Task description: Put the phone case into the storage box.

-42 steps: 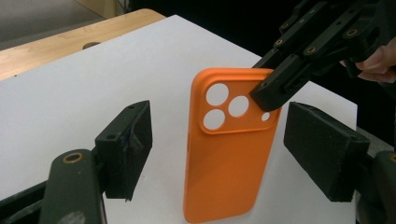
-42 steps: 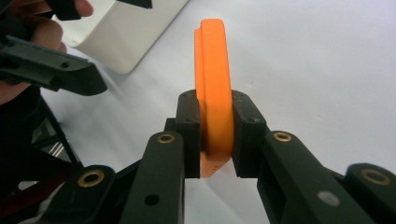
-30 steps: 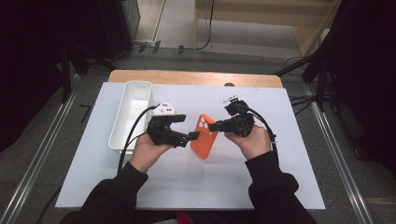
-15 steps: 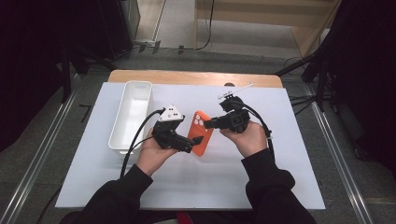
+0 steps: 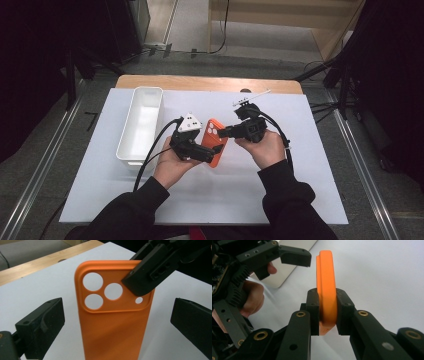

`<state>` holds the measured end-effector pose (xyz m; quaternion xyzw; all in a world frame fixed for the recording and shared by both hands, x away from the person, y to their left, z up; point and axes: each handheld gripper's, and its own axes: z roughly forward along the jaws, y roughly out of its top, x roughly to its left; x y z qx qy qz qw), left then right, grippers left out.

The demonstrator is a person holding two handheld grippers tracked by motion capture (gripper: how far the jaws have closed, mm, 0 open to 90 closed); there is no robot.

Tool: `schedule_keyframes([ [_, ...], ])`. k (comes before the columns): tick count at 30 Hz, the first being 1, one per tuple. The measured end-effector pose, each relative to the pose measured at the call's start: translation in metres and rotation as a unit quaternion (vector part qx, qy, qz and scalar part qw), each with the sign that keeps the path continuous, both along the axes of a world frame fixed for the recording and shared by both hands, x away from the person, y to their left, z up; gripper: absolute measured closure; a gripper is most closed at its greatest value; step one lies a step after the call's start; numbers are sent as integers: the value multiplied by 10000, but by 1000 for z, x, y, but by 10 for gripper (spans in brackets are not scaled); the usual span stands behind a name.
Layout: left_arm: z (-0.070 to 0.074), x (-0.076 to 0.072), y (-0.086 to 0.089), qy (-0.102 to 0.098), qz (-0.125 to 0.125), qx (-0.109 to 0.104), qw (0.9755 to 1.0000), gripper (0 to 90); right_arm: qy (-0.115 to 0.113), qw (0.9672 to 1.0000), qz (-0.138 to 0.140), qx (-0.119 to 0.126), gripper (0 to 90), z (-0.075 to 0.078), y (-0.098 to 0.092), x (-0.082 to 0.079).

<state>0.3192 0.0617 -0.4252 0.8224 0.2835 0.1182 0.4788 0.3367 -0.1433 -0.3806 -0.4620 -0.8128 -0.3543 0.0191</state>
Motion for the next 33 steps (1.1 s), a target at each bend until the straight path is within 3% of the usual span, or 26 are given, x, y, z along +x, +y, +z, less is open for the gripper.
schedule_keyframes([
  [7, -4, 1, -7, -110, 8, 65, 9999, 0, 36, 10000, -31, 9, 744, 1, 1, -2],
  [18, -9, 2, -16, -109, 95, -45, 9999, 0, 71, 9999, -69, 69, 744, 2, 0, -2],
  [23, -12, 1, -19, -250, 180, 49, 9995, 7, 36, 9999, -66, 67, 744, 3, 1, -3],
  [29, -14, -2, -17, -331, 307, -178, 9988, 61, 93, 9999, -89, 43, 743, 3, 2, -4],
  [33, -14, -1, -17, -280, 301, -184, 9990, 62, 80, 9999, -130, 38, 743, 3, 1, -4],
])
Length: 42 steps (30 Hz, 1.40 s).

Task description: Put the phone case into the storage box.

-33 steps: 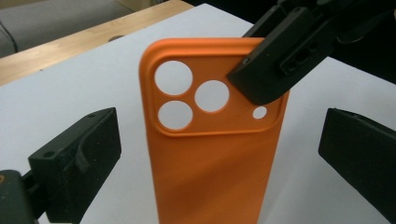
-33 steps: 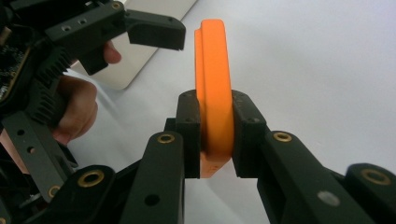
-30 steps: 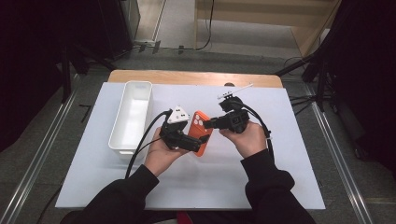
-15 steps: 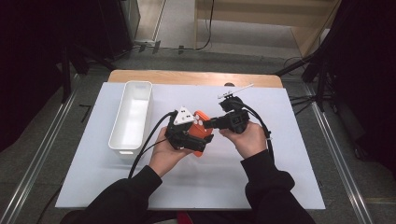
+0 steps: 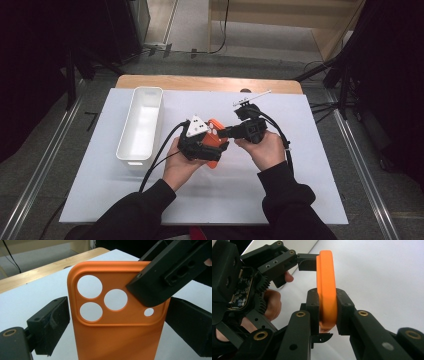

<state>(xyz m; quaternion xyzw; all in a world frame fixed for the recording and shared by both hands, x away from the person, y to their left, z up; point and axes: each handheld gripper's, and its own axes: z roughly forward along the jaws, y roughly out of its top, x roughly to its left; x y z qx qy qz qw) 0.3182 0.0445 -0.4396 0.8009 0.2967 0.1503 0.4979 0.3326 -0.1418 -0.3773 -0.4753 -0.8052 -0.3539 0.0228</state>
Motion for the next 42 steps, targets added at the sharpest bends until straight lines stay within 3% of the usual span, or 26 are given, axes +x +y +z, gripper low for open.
schedule_keyframes([
  [8, -2, -1, -3, -16, 95, 119, 9999, 124, 14, 10000, 33, -34, 743, -1, 3, 0],
  [11, -2, 0, -1, 75, 90, 28, 9999, 139, 21, 10000, 27, -22, 743, -2, 3, 0],
  [18, -1, -2, -1, 14, 94, 54, 9999, 158, 7, 10000, 49, -2, 743, -2, 3, 0],
  [24, 1, 0, 0, 251, 32, 37, 9997, 163, 32, 10000, 60, 8, 741, -2, 3, 0],
  [32, 2, 0, -1, 364, -49, -1, 9993, 164, 17, 9999, 113, 2, 723, -1, 2, -1],
  [42, 4, -1, -4, 411, -149, 91, 9990, 163, -108, 9998, 175, 21, 599, 5, 0, -4],
])
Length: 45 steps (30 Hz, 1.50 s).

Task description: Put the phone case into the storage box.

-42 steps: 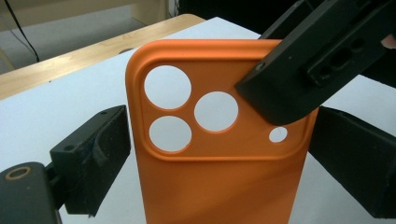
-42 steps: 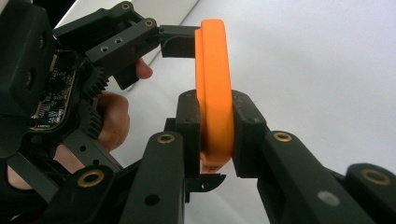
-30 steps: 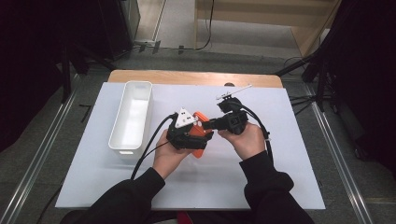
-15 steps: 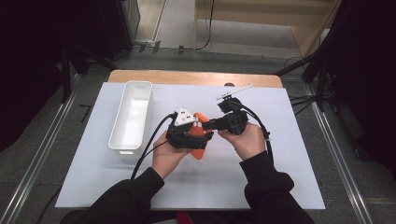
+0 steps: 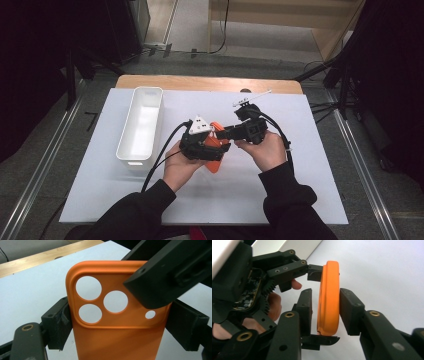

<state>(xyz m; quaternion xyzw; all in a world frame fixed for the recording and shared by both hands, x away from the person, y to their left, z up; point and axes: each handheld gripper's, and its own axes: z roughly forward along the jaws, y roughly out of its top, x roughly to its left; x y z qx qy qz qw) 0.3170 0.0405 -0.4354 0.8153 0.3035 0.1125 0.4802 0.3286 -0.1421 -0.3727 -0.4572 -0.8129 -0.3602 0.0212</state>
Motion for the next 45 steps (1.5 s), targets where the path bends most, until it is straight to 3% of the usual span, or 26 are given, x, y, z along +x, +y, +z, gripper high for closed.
schedule_keyframes([
  [18, 2, 3, 3, 253, -87, -8, 9996, 163, -310, 9994, 119, 84, 445, 18, -17, -11],
  [30, 4, 5, 2, 504, -364, 74, 9980, 162, -403, 9989, 236, 70, 387, 19, -30, -14],
  [35, 5, 6, 4, 556, -410, 35, 9976, 162, -525, 9980, 349, 27, 373, 16, -33, -18],
  [39, 7, 6, 6, 602, -441, -6, 9972, 162, -476, 9980, 405, 27, 373, 12, -36, -20],
  [42, 8, 8, 7, 730, -484, -133, 9961, 162, -529, 9975, 475, 45, 372, 9, -39, -22],
  [45, 9, 8, 9, 695, -515, -73, 9962, 163, -598, 9966, 549, 102, 352, 8, -42, -25],
])
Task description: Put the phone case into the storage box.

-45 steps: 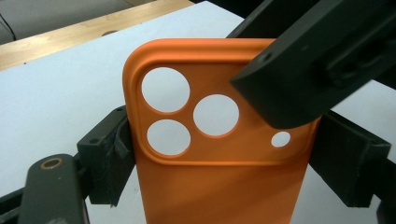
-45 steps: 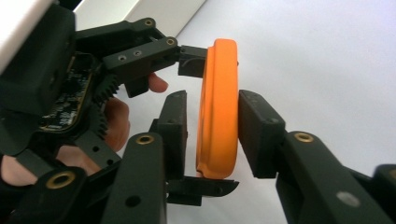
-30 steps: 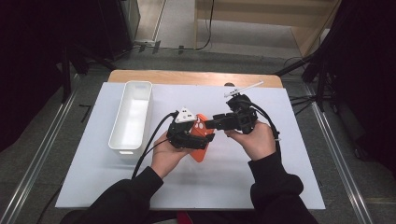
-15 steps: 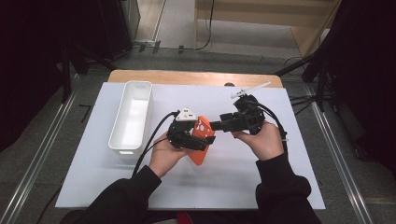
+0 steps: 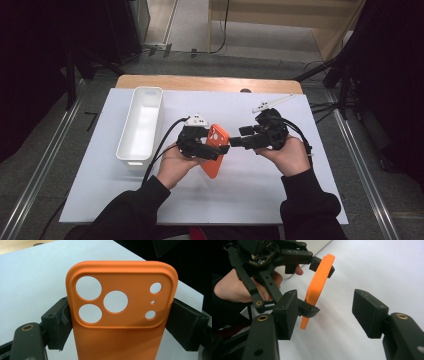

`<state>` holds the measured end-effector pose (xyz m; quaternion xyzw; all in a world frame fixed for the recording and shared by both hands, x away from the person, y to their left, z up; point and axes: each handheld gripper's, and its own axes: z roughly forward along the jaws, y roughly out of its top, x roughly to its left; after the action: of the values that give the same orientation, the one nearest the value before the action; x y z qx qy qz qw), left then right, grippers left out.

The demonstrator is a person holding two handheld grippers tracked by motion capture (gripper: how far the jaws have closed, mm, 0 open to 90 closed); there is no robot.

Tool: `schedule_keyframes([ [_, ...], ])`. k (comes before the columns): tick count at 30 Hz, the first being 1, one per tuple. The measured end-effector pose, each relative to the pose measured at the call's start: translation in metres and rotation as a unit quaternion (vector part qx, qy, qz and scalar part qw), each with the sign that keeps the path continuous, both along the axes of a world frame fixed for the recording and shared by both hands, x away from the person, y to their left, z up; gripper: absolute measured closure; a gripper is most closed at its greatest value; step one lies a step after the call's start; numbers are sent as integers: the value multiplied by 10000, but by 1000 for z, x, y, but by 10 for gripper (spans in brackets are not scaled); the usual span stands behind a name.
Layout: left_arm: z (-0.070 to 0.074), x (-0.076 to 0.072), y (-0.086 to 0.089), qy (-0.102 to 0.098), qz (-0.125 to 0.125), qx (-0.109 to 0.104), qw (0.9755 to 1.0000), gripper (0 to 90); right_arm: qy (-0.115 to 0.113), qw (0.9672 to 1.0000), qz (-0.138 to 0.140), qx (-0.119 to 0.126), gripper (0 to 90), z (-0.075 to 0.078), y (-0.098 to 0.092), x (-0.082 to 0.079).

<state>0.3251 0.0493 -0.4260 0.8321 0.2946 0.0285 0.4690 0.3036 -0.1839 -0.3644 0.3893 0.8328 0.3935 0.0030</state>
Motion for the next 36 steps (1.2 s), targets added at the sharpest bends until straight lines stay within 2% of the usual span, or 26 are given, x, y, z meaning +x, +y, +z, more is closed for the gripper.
schedule_keyframes([
  [5, 2, 0, 1, -19, -30, 67, 10000, 162, -211, 9997, 92, -57, 330, -2, -2, -6],
  [14, 6, -1, 2, -6, -153, 136, 9998, 162, -431, 9983, 390, 57, 279, -8, -4, -14],
  [20, 9, 0, 6, 29, -215, 120, 9997, 162, -757, 9954, 573, -106, 244, -13, -3, -24],
  [28, 11, 0, 9, 75, -286, 73, 9995, 162, -916, 9939, 614, -39, 233, -21, -7, -35],
  [36, 14, 1, 10, 102, -338, 44, 9994, 162, -939, 9940, 549, -67, 233, -34, -13, -43],
])
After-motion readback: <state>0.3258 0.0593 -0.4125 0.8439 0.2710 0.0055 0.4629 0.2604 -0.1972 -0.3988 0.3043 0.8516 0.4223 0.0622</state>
